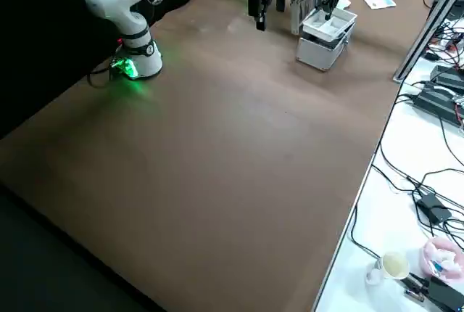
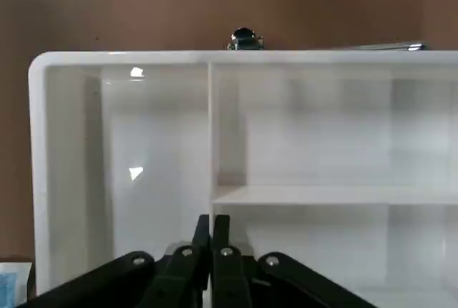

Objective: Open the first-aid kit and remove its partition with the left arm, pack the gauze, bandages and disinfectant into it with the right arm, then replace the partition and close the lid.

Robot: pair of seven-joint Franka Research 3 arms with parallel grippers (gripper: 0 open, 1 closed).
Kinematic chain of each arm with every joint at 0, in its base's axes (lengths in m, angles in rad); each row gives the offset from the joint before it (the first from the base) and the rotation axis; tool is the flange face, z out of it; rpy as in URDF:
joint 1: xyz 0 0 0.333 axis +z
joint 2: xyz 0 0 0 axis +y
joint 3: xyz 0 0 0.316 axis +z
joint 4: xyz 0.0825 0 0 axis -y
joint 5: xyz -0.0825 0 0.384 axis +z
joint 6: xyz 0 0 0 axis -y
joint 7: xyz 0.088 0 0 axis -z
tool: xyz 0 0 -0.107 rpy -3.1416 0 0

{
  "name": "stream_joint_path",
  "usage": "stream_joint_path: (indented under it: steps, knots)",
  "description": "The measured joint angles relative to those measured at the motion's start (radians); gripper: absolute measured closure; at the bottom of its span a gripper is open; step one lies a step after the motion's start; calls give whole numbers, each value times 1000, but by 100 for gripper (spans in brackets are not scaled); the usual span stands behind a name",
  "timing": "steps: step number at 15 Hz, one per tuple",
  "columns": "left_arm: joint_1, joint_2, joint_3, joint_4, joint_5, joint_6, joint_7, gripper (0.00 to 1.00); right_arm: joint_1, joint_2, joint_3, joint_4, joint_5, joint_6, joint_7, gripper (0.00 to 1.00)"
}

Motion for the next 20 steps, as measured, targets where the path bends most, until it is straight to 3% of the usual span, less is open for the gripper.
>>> stream_joint_path:
  steps: [9,20]
  knots:
    - [-66,28,78,21,0,12,-17,96,7,2,4,0,0,-1,-1,2]
    - [-68,36,80,24,0,13,-18,96,7,2,5,0,0,-3,-13,1]
